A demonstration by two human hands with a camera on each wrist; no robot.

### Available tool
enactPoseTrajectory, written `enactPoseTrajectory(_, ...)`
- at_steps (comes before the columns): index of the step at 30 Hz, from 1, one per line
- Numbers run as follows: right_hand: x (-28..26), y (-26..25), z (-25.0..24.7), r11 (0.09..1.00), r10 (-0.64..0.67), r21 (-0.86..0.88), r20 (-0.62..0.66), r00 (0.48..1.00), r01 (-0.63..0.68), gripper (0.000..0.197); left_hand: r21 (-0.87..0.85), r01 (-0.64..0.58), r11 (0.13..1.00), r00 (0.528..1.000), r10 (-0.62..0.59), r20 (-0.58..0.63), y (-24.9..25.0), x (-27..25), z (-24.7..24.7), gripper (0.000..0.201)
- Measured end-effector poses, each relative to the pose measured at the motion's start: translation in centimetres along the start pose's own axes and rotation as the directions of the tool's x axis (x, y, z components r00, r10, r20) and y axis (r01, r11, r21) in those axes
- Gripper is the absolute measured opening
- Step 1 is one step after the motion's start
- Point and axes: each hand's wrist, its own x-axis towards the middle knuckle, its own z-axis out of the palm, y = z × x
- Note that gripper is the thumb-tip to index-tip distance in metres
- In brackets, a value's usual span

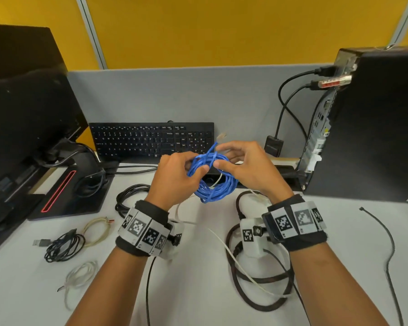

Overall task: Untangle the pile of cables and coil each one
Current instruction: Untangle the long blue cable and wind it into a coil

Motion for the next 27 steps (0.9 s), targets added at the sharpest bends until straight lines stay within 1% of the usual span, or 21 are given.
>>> enactPoseTrajectory(2, 0.0, -0.1, 0.5, 1.0, 0.002, 0.001, 0.047, 0.999, -0.002, 0.038, 0.076, 0.002, 0.997, 0.999, -0.006, 0.052, -0.5, -0.4, -0.6, 0.014)
enactPoseTrajectory(3, 0.0, -0.3, 0.7, 1.0, -0.003, -0.012, 0.083, 0.997, 0.004, 0.038, 0.119, 0.005, 0.993, 0.998, -0.012, 0.057, -0.8, -0.6, -1.3, 0.015)
enactPoseTrajectory(5, -0.1, -0.6, 1.1, 0.998, -0.017, -0.06, 0.146, 0.989, 0.026, 0.039, 0.184, 0.044, 0.982, 0.997, -0.054, 0.051, -1.5, -1.2, -2.8, 0.027)
enactPoseTrajectory(8, -0.3, -0.8, 1.4, 0.99, -0.022, -0.132, 0.219, 0.975, 0.052, 0.04, 0.246, 0.115, 0.963, 0.992, -0.124, 0.024, -2.8, -2.8, -6.0, 0.032)
enactPoseTrajectory(9, -0.4, -0.7, 1.3, 0.986, -0.009, -0.159, 0.259, 0.966, 0.051, 0.042, 0.271, 0.131, 0.954, 0.99, -0.138, 0.006, -3.3, -3.2, -7.1, 0.033)
enactPoseTrajectory(11, -0.6, -0.8, 1.5, 0.977, 0.042, -0.211, 0.362, 0.931, 0.038, 0.045, 0.325, 0.177, 0.929, 0.984, -0.178, -0.026, -4.3, -4.3, -9.1, 0.038)
enactPoseTrajectory(13, -0.8, -1.0, 2.0, 0.968, 0.075, -0.247, 0.448, 0.891, 0.042, 0.044, 0.381, 0.244, 0.892, 0.967, -0.253, -0.027, -5.4, -5.2, -10.8, 0.043)
enactPoseTrajectory(15, -1.0, -1.1, 2.5, 0.957, 0.094, -0.283, 0.499, 0.862, 0.06, 0.042, 0.436, 0.322, 0.84, 0.931, -0.365, 0.017, -6.6, -5.8, -11.8, 0.047)
enactPoseTrajectory(17, -1.1, -1.2, 3.4, 0.951, 0.117, -0.303, 0.531, 0.839, 0.059, 0.04, 0.496, 0.389, 0.776, 0.871, -0.486, 0.077, -7.6, -6.6, -12.1, 0.048)
enactPoseTrajectory(19, -1.2, -1.3, 4.4, 0.948, 0.137, -0.314, 0.55, 0.824, 0.052, 0.039, 0.517, 0.441, 0.734, 0.813, -0.571, 0.118, -8.5, -7.4, -11.8, 0.045)
enactPoseTrajectory(23, -1.1, -1.3, 5.4, 0.943, 0.143, -0.328, 0.572, 0.807, 0.066, 0.038, 0.469, 0.553, 0.688, 0.709, -0.685, 0.168, -9.3, -8.2, -10.8, 0.036)
enactPoseTrajectory(25, -0.9, -1.2, 5.6, 0.944, 0.136, -0.324, 0.567, 0.812, 0.067, 0.038, 0.489, 0.573, 0.658, 0.672, -0.718, 0.179, -9.1, -8.1, -10.8, 0.032)
enactPoseTrajectory(27, -0.8, -1.0, 5.6, 0.944, 0.133, -0.323, 0.565, 0.815, 0.07, 0.039, 0.536, 0.559, 0.633, 0.648, -0.737, 0.194, -8.5, -7.7, -11.1, 0.03)
